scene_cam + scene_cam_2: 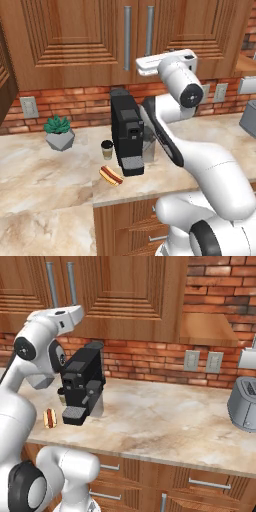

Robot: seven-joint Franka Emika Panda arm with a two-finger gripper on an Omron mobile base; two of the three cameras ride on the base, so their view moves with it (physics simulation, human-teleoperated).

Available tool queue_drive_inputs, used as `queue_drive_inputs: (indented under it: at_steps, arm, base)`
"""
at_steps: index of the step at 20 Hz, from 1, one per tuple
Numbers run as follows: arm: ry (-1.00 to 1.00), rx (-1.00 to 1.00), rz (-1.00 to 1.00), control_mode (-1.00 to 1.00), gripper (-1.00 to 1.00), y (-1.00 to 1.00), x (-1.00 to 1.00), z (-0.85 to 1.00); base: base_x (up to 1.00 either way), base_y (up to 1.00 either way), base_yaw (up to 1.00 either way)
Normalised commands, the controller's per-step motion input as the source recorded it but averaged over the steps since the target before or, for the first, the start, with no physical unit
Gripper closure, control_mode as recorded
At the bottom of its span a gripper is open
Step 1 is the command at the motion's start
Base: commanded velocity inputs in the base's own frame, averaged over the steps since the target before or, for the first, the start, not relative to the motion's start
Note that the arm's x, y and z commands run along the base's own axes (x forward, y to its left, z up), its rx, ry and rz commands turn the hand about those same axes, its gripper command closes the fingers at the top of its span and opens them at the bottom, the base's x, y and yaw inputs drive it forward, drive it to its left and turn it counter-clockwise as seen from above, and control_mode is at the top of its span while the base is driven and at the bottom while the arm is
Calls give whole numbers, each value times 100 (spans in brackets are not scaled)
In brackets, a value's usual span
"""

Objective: Pick the pan from the cabinet and place it on the stove. Then turn on the stove burner for the pan.

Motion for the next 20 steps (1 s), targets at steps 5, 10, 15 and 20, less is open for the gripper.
queue_drive_inputs:
  at_steps: [5,10,15,20]
  arm:
    - [0,0,0,-100,-100,0,32,0]
    - [0,0,0,-100,-100,0,32,0]
    - [0,0,0,-100,-100,0,23,0]
    - [0,0,0,-100,-100,0,27,-2]
  base:
    - [0,0,0]
    - [0,0,0]
    - [0,0,0]
    - [0,0,0]
